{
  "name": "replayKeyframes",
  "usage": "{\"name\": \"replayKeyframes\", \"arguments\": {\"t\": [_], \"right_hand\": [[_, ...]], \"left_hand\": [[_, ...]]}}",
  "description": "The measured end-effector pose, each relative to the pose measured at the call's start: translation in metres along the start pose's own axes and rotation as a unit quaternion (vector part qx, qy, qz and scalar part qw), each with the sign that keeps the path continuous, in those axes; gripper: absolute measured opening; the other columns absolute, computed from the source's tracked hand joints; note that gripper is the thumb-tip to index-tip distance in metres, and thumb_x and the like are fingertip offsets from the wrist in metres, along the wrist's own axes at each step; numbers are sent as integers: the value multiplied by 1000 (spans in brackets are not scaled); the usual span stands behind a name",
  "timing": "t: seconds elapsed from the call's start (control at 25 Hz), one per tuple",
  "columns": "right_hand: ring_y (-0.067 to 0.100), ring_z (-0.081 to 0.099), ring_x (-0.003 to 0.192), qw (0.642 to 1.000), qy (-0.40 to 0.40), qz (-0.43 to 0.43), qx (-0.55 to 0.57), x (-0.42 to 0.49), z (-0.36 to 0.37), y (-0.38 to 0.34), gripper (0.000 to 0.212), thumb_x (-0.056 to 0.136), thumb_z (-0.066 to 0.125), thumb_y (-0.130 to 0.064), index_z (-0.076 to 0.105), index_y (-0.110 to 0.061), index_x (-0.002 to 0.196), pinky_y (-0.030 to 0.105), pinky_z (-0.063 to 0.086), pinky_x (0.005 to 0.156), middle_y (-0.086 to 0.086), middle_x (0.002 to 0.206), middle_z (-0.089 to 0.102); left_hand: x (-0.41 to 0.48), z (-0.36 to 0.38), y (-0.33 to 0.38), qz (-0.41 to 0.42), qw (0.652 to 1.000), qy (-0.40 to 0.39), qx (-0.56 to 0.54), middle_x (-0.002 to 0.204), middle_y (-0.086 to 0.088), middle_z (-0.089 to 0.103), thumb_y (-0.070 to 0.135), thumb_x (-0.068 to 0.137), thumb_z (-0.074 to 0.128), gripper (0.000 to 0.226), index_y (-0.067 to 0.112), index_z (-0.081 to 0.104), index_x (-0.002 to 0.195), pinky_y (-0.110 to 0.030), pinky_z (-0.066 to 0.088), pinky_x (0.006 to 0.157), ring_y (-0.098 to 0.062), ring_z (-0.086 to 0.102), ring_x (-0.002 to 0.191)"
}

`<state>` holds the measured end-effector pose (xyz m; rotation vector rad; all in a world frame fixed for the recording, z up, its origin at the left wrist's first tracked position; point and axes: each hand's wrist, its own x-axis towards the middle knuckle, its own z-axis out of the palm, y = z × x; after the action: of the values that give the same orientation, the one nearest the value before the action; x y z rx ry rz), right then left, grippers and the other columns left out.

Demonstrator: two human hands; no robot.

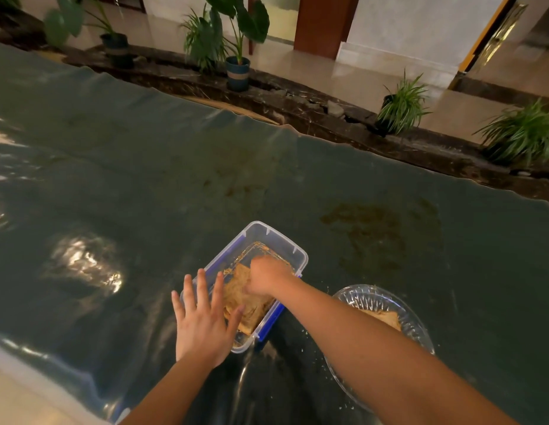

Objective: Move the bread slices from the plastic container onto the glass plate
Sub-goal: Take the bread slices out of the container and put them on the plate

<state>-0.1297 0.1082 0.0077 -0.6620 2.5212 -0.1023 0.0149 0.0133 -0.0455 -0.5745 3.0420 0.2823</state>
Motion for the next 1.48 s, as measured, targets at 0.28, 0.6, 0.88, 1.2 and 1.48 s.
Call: {"name": "replayKeyframes", "arguments": {"t": [0.28, 0.6, 0.88, 1.2, 1.48], "right_hand": [[30, 63, 104, 996, -8, 80, -42, 17, 33, 0, 50, 73, 80, -44, 56, -19, 110, 39, 50, 81, 6, 110, 66], [25, 62, 85, 994, -51, 80, 54, 20, 32, -2, 34, 74, 80, -33, 52, -18, 84, 34, 43, 64, 4, 84, 60], [22, 65, 87, 969, -11, 68, 238, 0, -1, 13, 39, 70, 80, -31, 56, -24, 100, 39, 58, 74, 0, 96, 66], [21, 70, 85, 840, 186, 135, 492, -86, -30, 112, 38, 69, 83, -25, 56, -22, 96, 43, 63, 64, 2, 100, 67], [26, 73, 85, 744, 216, 216, 594, -166, 39, 209, 36, 78, 81, -16, 58, -13, 106, 36, 62, 59, 12, 105, 70]], "left_hand": [[0, 2, 1, -5, 1000, 10, 0, 163, -13, 7, 71, 91, 12, 77, 26, 13, 154, -62, 5, 118, -37, -2, 149], [1, 3, 1, -9, 1000, 13, -9, 164, -11, 8, 72, 91, 14, 77, 28, 14, 154, -61, 4, 119, -36, -1, 149], [0, 5, -3, -1, 1000, 10, -25, 164, -11, 1, 74, 88, 7, 83, 25, 4, 155, -60, 3, 119, -33, -8, 149], [0, 6, -3, 3, 999, 17, -39, 164, -13, 6, 74, 88, 9, 83, 24, 8, 154, -60, 6, 119, -34, -3, 149], [1, 5, -2, 1, 999, 16, -37, 164, -12, 3, 76, 84, 6, 86, 25, 10, 154, -59, 4, 119, -33, -6, 149]]}}
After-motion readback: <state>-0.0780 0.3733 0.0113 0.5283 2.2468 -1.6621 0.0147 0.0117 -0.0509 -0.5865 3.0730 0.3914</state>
